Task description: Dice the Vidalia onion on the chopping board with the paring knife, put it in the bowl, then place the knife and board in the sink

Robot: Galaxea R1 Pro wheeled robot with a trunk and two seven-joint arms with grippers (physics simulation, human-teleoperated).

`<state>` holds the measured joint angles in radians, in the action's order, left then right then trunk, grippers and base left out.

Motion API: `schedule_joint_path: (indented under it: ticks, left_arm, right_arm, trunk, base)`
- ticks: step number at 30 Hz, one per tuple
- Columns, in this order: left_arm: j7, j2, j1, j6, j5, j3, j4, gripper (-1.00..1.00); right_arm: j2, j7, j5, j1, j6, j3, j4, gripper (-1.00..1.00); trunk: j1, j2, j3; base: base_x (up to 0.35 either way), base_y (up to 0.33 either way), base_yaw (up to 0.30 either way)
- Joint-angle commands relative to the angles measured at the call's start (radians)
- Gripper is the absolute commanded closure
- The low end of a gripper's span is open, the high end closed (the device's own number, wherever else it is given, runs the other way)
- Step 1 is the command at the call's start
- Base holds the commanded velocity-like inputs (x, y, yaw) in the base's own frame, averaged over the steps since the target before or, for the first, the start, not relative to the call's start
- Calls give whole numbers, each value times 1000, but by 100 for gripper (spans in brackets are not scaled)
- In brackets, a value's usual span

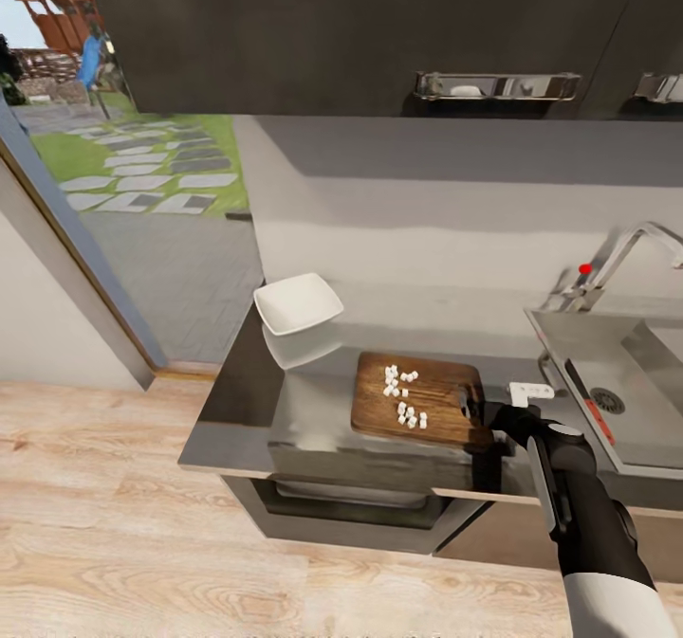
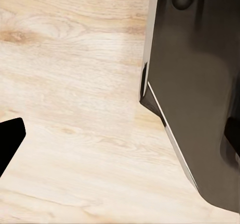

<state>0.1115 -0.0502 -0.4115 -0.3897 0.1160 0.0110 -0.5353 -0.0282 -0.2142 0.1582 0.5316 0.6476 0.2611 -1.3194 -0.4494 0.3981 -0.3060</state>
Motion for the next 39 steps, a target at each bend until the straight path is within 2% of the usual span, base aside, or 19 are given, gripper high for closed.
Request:
schedule_joint_path:
  ticks: [1, 19, 20, 30, 39]
  left_arm:
    - [0, 0, 0, -1, 10, 3, -2, -100]
    - [0, 0, -1, -1, 10, 3, -2, -100]
    - [0, 0, 0, -1, 10, 3, -2, -100]
    - [0, 0, 0, -1, 8, 3, 21, -100]
    - [0, 0, -1, -2, 8, 3, 21, -100]
  right_arm:
    - [0, -9, 11, 1, 4, 1, -1, -100]
    - [-4, -5, 11, 1, 3, 1, -1, -100]
    - [-3, -5, 11, 1, 3, 1, -1, 100]
    - [-2, -5, 11, 1, 3, 1, -1, 100]
    - [-2, -7, 11, 1, 5, 3, -2, 100]
  trunk:
    - [-1, 2, -3]
    - [-1, 2, -10]
    - [-1, 2, -10]
    - [-1, 2, -10]
    - [-1, 2, 3]
  base:
    - [0, 0, 0]
    - [0, 0, 2]
    - [0, 0, 0]
    - [0, 0, 0]
    - [0, 0, -54]
